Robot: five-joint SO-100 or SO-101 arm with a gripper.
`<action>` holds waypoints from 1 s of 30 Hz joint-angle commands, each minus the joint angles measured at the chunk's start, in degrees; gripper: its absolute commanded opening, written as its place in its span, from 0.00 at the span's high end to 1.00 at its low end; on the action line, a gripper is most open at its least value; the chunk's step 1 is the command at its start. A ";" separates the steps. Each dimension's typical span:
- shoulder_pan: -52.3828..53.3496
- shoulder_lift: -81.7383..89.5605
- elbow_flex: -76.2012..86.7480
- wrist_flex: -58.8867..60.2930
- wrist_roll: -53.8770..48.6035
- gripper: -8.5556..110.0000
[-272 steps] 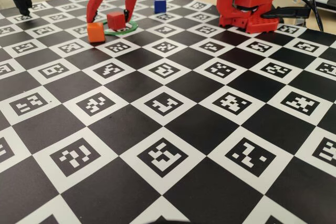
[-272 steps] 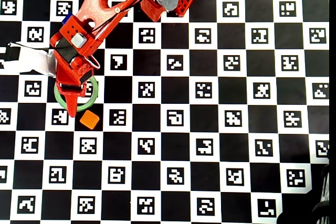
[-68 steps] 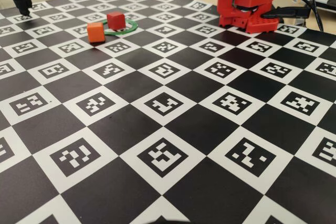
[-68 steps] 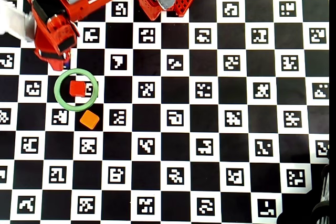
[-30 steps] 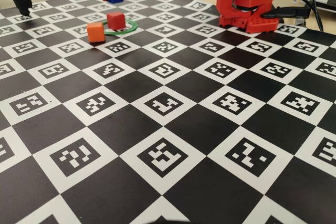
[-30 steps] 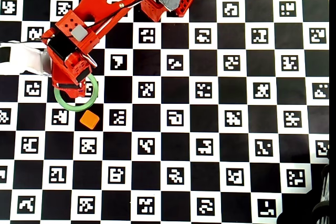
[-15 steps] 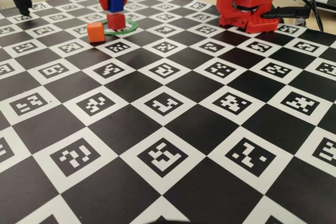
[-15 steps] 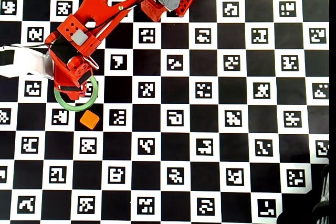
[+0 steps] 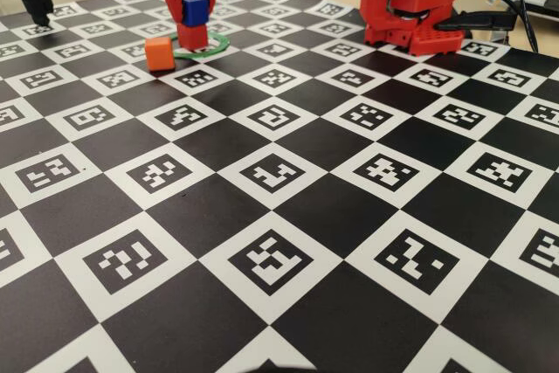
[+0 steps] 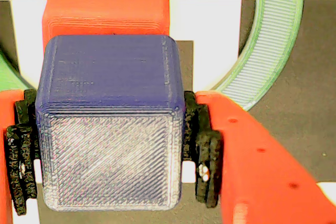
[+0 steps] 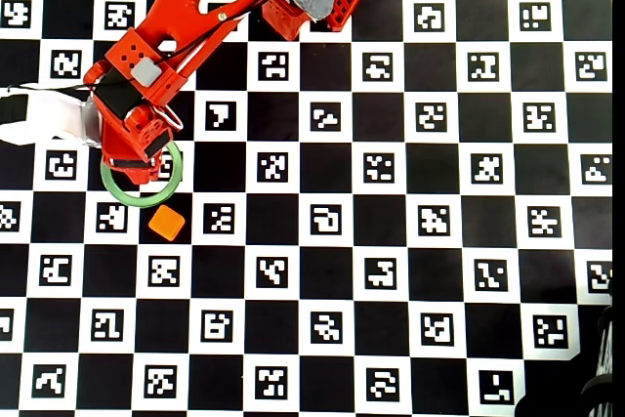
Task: Grab the red cube then put it in the green circle then put the blue cube on top and finally the orange cube on top
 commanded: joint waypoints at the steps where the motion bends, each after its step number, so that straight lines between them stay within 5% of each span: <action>1: 0.53 1.85 -0.53 -0.70 0.62 0.80; 10: 1.32 2.81 -1.23 -1.49 2.99 0.50; 30: 3.25 9.84 -14.77 12.39 6.77 0.47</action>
